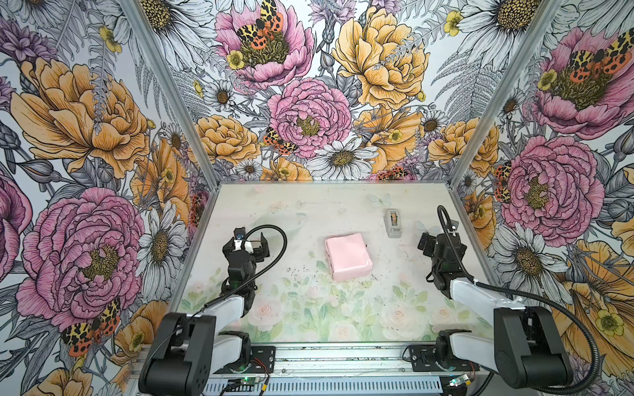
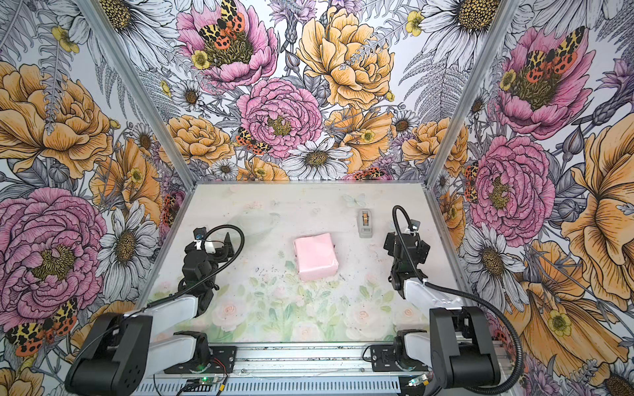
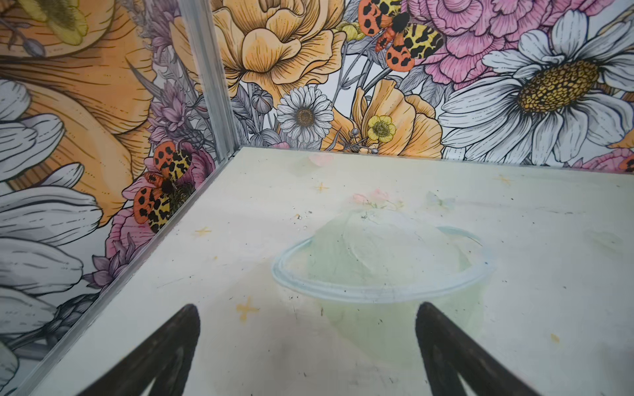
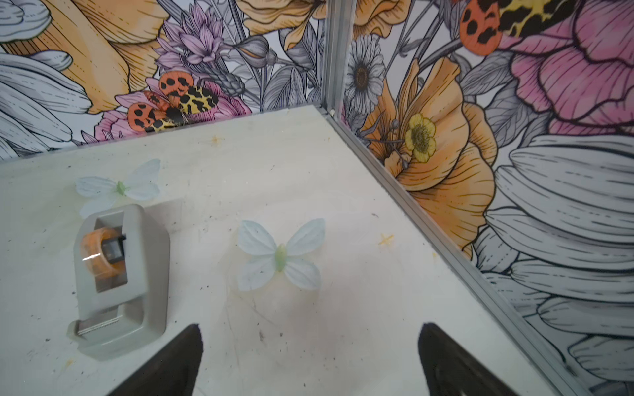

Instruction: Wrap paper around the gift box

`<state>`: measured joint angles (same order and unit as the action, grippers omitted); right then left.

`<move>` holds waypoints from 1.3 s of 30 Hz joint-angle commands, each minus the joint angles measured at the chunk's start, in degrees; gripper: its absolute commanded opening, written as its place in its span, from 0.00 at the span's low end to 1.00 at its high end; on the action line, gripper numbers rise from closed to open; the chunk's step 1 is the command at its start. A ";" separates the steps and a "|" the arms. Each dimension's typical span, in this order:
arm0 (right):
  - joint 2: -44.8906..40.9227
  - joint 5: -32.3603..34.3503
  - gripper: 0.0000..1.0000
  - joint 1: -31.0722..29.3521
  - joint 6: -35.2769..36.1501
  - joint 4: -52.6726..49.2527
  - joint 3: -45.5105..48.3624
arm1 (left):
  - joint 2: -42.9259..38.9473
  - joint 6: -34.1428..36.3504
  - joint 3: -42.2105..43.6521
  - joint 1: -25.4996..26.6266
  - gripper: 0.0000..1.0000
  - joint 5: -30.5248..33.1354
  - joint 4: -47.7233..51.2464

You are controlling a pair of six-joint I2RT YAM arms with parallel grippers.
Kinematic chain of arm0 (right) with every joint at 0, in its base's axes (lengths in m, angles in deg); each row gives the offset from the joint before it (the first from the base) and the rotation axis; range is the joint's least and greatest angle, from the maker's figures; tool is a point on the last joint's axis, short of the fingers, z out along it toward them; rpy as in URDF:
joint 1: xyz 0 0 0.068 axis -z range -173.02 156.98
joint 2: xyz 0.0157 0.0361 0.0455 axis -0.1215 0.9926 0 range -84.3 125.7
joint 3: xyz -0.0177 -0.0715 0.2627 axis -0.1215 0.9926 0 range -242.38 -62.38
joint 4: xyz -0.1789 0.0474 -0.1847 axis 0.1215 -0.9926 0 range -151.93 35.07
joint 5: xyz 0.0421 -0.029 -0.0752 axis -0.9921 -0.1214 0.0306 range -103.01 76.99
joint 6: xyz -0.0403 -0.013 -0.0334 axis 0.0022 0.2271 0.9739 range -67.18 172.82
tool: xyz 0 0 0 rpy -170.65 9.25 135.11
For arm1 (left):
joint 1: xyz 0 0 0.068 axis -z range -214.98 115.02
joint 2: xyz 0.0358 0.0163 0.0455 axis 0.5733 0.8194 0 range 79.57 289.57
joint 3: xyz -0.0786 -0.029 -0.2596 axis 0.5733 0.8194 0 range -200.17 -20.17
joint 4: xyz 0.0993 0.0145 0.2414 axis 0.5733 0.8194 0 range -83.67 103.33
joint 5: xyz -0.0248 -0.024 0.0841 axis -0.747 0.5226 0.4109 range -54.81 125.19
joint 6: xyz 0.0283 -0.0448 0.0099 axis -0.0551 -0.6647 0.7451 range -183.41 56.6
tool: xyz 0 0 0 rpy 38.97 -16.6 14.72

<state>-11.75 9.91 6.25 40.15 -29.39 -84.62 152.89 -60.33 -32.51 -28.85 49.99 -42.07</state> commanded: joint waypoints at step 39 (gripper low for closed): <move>15.51 -11.22 1.00 1.17 6.51 25.00 0.35 | 15.53 -3.20 -9.28 -7.19 0.99 -10.54 -5.29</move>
<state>3.53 -1.28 7.08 46.89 -4.96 -83.29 168.70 -64.33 -40.88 -36.21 39.83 -47.41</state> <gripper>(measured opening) 0.995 0.987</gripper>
